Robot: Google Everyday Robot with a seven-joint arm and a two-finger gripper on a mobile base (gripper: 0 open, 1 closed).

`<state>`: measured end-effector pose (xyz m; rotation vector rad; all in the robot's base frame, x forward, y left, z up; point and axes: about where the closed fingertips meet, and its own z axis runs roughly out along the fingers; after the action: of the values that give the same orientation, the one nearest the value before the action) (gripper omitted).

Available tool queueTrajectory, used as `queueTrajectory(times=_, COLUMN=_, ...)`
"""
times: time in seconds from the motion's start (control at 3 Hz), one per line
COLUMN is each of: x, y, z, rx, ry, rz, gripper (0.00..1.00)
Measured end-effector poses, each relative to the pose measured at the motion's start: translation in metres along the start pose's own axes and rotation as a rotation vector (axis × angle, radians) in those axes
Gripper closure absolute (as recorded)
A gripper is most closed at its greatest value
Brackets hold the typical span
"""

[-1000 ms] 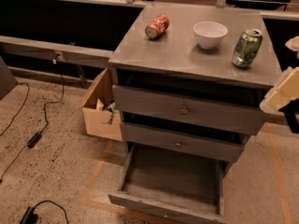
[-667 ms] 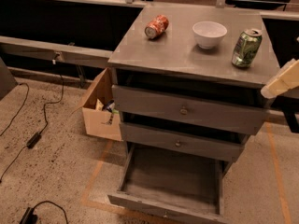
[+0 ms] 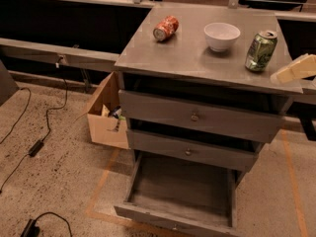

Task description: Place green can into bottom drawer

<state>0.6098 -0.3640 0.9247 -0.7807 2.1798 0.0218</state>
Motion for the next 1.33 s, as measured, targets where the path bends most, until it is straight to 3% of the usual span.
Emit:
queueTrajectory(times=0.33, x=-0.024, y=-0.015, z=0.032, rx=-0.028, ry=-0.123, rz=0.062, gripper=0.00)
queueTrajectory(times=1.0, x=-0.026, y=-0.017, z=0.038, rx=-0.021, ry=-0.130, rz=0.079, gripper=0.00)
queueTrajectory(times=1.33, x=-0.027, y=-0.015, z=0.049, rx=-0.016, ry=-0.170, rz=0.101, gripper=0.00)
